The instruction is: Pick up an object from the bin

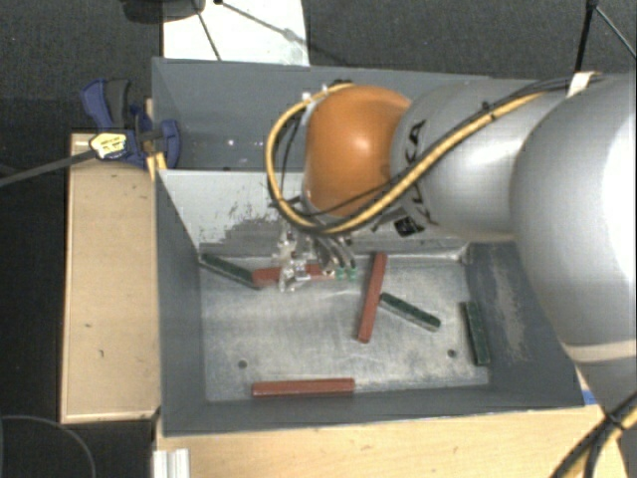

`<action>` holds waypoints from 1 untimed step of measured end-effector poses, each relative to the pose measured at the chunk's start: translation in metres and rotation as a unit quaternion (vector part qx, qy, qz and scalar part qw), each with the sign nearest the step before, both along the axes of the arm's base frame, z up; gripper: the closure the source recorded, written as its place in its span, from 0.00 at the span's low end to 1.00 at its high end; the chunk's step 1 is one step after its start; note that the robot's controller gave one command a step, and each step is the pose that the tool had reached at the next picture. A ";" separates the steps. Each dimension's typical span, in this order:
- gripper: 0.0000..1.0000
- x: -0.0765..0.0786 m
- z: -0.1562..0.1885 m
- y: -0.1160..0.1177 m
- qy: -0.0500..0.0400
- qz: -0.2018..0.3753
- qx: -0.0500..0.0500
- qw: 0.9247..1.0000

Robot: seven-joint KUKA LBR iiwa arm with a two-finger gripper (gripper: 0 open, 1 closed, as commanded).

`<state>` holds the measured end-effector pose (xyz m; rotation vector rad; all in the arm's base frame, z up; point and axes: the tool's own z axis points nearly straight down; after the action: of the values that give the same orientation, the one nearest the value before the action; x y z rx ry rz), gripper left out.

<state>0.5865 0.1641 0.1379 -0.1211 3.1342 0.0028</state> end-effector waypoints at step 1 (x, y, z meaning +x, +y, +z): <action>1.00 0.001 0.007 0.000 -0.002 0.000 0.000 1.000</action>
Offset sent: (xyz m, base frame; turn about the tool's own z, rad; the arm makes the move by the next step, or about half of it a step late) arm -0.0001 -0.0001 0.0455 0.0000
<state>0.5872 0.1642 0.1454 -0.1200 3.1310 0.0042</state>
